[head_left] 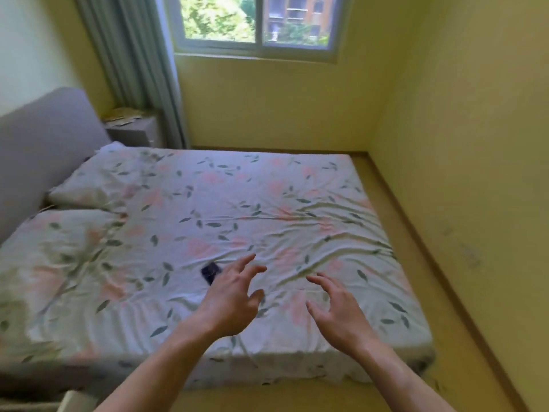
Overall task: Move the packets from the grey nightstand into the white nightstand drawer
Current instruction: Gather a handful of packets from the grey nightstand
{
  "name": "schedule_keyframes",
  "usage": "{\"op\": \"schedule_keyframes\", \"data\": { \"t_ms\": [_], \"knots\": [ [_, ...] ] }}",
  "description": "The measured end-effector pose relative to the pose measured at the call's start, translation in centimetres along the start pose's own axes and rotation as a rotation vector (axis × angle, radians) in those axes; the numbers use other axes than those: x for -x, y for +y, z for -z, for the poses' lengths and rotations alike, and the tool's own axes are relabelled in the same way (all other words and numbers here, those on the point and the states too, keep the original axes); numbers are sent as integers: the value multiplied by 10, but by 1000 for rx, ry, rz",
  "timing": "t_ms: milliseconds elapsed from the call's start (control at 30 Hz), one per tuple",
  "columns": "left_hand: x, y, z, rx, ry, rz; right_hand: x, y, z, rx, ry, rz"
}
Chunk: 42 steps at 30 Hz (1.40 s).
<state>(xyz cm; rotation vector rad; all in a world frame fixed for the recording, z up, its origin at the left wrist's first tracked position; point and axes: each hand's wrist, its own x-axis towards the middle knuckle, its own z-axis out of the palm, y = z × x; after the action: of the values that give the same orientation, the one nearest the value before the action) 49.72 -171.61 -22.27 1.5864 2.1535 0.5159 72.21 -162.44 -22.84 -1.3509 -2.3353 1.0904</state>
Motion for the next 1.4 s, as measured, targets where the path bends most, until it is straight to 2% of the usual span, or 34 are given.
{"op": "schedule_keyframes", "data": {
  "t_ms": [300, 600, 933, 1100, 1400],
  "knots": [
    [-110, 156, -59, -93, -83, -220, 1, 120, 155, -81, 200, -104],
    [-253, 291, -141, -44, -79, -307, -49, 235, 309, -40, 251, -190],
    [-376, 497, -206, -48, -147, -457, -74, 365, 474, -83, 395, -253],
    [-431, 571, -243, -58, -88, -437, -110, 436, 547, -100, 351, -184],
    [-513, 651, -286, 2, 49, -194, -200, 535, 679, -41, 195, -51]
  ]
}}
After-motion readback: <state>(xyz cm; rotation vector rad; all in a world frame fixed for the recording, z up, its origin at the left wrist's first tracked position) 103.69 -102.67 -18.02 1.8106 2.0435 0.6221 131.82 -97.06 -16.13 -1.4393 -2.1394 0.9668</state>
